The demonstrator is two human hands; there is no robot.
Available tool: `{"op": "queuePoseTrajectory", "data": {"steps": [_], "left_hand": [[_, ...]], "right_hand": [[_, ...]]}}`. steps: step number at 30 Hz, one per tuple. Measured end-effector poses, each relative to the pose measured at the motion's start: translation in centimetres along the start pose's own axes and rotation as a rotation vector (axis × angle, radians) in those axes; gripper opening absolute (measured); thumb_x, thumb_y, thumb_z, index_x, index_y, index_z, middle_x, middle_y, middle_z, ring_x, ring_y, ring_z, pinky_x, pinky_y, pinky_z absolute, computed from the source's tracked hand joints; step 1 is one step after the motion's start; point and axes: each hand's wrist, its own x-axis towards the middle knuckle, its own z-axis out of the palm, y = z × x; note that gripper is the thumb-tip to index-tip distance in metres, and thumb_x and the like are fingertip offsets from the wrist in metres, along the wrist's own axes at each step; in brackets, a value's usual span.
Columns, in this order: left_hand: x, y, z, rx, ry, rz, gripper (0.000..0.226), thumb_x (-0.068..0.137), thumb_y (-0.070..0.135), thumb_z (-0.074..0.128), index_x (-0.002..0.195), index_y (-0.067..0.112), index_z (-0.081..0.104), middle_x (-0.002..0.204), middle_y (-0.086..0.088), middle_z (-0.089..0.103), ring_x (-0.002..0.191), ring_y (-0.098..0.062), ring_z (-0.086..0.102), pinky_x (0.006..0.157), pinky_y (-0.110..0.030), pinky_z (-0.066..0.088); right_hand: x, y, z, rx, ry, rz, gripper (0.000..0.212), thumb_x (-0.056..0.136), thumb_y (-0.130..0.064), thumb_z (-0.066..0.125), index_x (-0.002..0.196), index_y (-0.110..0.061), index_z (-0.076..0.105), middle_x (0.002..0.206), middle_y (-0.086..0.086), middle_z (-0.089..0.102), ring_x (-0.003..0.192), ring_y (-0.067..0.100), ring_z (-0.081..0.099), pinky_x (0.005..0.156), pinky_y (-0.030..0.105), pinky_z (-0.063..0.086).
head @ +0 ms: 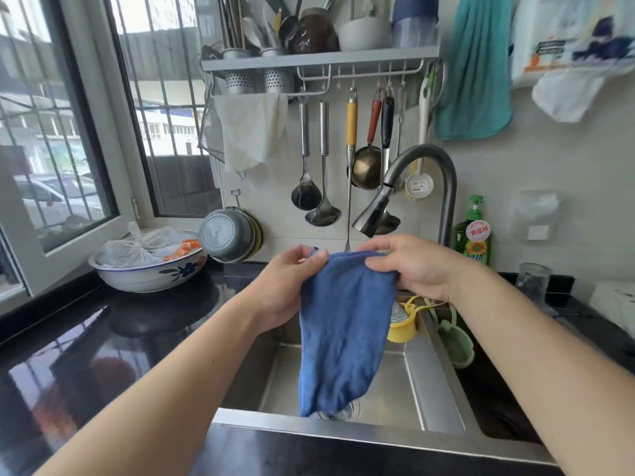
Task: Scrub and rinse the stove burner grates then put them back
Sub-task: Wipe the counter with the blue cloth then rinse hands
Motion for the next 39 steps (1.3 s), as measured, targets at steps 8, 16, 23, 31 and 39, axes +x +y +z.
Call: {"op": "queuePoseTrajectory", "data": {"steps": [8,16,23,31,39], "left_hand": [[0.4,1.1,-1.9,0.476,-0.050,0.048,0.021,0.095,-0.008,0.061,0.100,0.008,0.074,0.100,-0.013,0.072,0.100,-0.028,0.064,0.096,-0.040,0.052],[-1.9,6.3,0.2,0.622,0.058,0.298,0.008,0.100,0.018,0.064,0.099,0.018,0.071,0.092,-0.009,0.074,0.087,-0.015,0.065,0.085,-0.035,0.051],[-11.9,1.3,-1.4,0.448,-0.325,-0.079,0.007,0.090,0.005,0.072,0.090,0.010,0.068,0.081,-0.006,0.066,0.071,-0.014,0.062,0.061,-0.023,0.053],[-15.1,-9.2,-3.0,0.832,-0.284,-0.421,0.015,0.093,0.006,0.067,0.099,0.020,0.071,0.090,0.000,0.064,0.076,-0.009,0.055,0.066,-0.022,0.046],[-10.8,-14.6,2.8,1.658,0.202,-0.056,0.055,0.098,0.054,0.029,0.128,0.017,0.056,0.134,-0.010,0.050,0.126,-0.035,0.045,0.102,-0.044,0.040]], "right_hand": [[-0.4,0.0,-0.4,-0.156,0.206,-0.096,0.012,0.091,0.002,0.068,0.097,-0.008,0.070,0.100,0.015,0.069,0.097,0.025,0.065,0.096,0.046,0.053],[-3.9,-4.1,-0.2,-0.082,0.274,-0.322,0.012,0.095,-0.006,0.064,0.097,-0.017,0.069,0.100,0.006,0.068,0.091,0.016,0.065,0.075,0.032,0.056],[-12.9,2.3,5.0,-0.057,-0.113,-0.186,0.018,0.090,0.004,0.065,0.092,-0.013,0.069,0.081,-0.001,0.069,0.073,0.006,0.062,0.065,0.018,0.051],[-13.5,13.0,9.6,-0.085,-0.170,0.262,0.009,0.095,-0.002,0.062,0.100,-0.008,0.067,0.086,0.006,0.069,0.080,0.015,0.065,0.065,0.029,0.053],[-4.8,15.7,7.5,-0.691,0.470,0.270,0.027,0.096,-0.022,0.059,0.122,-0.023,0.063,0.126,0.002,0.064,0.117,0.027,0.057,0.096,0.037,0.049]]}}
